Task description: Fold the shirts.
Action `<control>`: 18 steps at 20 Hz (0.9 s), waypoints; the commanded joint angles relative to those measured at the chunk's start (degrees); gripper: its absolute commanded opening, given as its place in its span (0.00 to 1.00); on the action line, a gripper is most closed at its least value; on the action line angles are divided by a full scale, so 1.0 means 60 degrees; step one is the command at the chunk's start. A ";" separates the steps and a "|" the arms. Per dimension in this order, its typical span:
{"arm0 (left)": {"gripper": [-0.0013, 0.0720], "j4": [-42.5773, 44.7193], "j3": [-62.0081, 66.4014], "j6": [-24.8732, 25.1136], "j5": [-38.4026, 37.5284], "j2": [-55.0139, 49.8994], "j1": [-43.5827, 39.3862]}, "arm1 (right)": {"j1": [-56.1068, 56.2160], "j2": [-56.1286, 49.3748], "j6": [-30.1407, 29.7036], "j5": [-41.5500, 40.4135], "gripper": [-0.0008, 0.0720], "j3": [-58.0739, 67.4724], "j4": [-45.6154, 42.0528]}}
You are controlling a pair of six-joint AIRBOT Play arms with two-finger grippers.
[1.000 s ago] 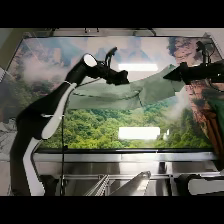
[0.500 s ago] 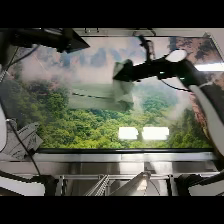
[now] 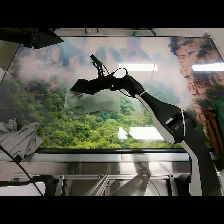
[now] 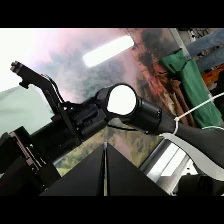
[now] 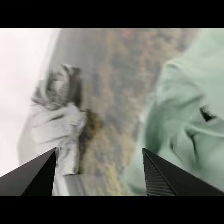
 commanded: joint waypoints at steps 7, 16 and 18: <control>0.04 -0.0029 -0.1756 0.0426 -0.0120 0.0084 0.0069 | -0.3293 0.2080 -0.0204 0.3996 0.52 -0.0364 0.0200; 0.04 -0.0029 -0.1858 0.0845 -0.0681 0.0310 0.0335 | -0.4459 0.3410 0.1858 0.2404 0.98 -0.5198 -0.4003; 0.04 -0.0033 -0.1854 0.0841 -0.0681 0.0342 0.0554 | -0.4113 0.2918 0.1847 0.1974 0.98 -0.5592 -0.3016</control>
